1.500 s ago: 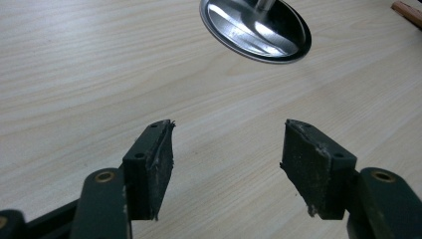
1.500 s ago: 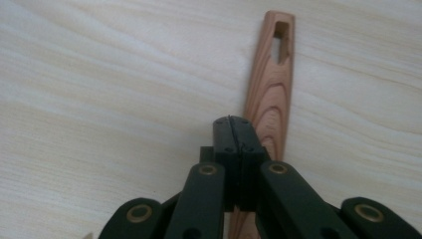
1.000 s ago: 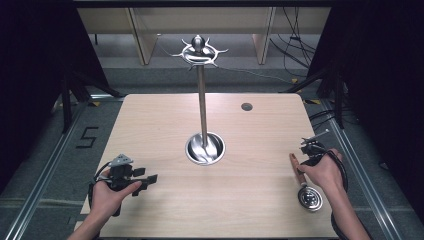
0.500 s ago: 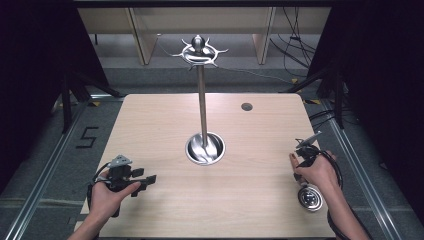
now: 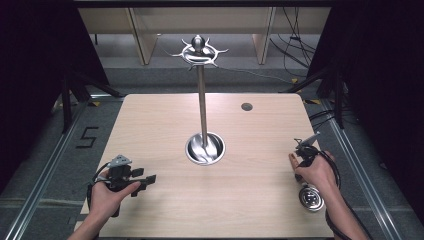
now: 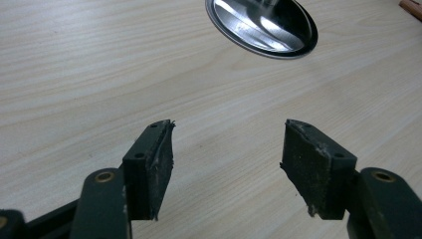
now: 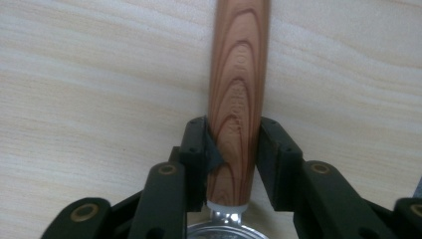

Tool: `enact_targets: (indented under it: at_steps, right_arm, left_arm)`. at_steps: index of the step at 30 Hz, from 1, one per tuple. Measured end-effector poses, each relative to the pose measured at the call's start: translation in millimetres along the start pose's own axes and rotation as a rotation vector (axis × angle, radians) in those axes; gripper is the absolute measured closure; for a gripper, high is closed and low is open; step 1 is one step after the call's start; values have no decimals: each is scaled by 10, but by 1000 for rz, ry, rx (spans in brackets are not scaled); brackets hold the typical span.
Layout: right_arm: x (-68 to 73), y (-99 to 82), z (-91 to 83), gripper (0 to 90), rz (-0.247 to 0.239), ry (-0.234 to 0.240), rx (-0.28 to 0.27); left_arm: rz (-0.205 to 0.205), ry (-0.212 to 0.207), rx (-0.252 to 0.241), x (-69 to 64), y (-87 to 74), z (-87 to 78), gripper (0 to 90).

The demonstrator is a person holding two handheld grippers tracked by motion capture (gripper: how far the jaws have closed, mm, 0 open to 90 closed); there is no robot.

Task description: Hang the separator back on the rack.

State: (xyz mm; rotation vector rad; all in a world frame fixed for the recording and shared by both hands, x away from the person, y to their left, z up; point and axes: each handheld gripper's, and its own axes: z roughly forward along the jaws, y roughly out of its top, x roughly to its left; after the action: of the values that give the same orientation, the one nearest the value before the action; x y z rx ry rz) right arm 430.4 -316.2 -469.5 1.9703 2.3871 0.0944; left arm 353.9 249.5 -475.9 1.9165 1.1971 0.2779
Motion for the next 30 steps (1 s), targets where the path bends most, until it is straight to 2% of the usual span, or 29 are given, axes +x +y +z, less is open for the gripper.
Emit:
enact_targets:
  at_steps: [2, 4, 5, 6, 7, 8, 10, 11, 12, 13, 14, 15, 17, 18, 19, 20, 21, 23, 24, 25, 27, 28, 29, 30]
  right_arm:
    - [46, -2, -15, 687, 67, 12, 8]
    - [-14, -20, -17, 688, -20, -3, -1]
    - [-14, -20, -17, 688, -20, -3, -1]
    - [10, -19, -36, 688, 12, 7, -6]
    - [26, -31, -36, 688, 26, 23, -37]
    - [20, -24, -59, 688, 20, 19, -23]
    - [30, -30, -81, 689, 15, 22, -49]
    - [-3, -27, -99, 689, -11, 60, -40]
    - [54, -24, -117, 689, 40, 20, -65]
    - [52, -25, -131, 689, 32, 22, -69]
    - [19, -31, -134, 689, -8, 13, -86]
    - [29, -41, -152, 689, -10, 21, -110]
    - [32, -39, -187, 689, 4, 15, -124]
    - [32, -45, -211, 689, 10, 38, -143]
    - [18, -52, -209, 689, -15, 24, -162]
    - [15, -43, -230, 689, 0, 4, -158]
    - [24, -48, -258, 689, 11, 31, -166]
    - [17, -54, -280, 690, 5, 20, -186]
    - [62, -60, -289, 690, 64, 14, -198]
    - [13, -57, -305, 690, -5, 15, -215]
    - [21, -56, -339, 690, 7, 19, -241]
    - [59, -65, -364, 690, 46, 19, -253]
    - [16, -63, -381, 690, -14, 8, -278]
    - [19, -66, -409, 690, -18, -4, -303]
  left_arm:
    - [2, -2, 0, -1, 1, 0, 363]
    - [-11, -6, -6, -13, 0, 5, 363]
    - [-11, -6, -6, -13, 0, 5, 363]
    - [2, -2, -1, -2, 2, 0, 363]
    - [1, -1, -2, 0, 2, 0, 363]
    - [-2, -1, -2, -1, 1, 0, 363]
    - [-1, -2, 0, 1, 1, 1, 363]
    - [-1, -2, 0, 1, 1, 1, 362]
    - [-1, -3, 0, -1, 1, 1, 363]
    - [2, -2, 0, -1, 2, 0, 363]
    - [1, -3, 0, 0, 1, -1, 363]
    - [1, -3, 0, 0, 1, -1, 363]
    - [1, -2, 0, 0, 1, 0, 363]
    - [3, -2, 1, 0, 2, 0, 363]
    - [-8, -4, -6, -10, 0, 3, 363]
    - [-11, -5, -8, -13, -1, 3, 363]
    - [-11, -5, -8, -13, -1, 3, 363]
    - [3, -2, 0, -1, 1, -1, 363]
    - [2, -2, 1, 0, 1, 0, 363]
    - [0, -3, 2, -2, 0, 2, 363]
    - [-11, -5, -4, -14, 0, 7, 363]
    - [4, -3, 5, -3, 3, 1, 363]
    - [-6, -4, -2, -10, 1, 4, 363]
    - [-12, -5, -7, -14, -1, 6, 363]
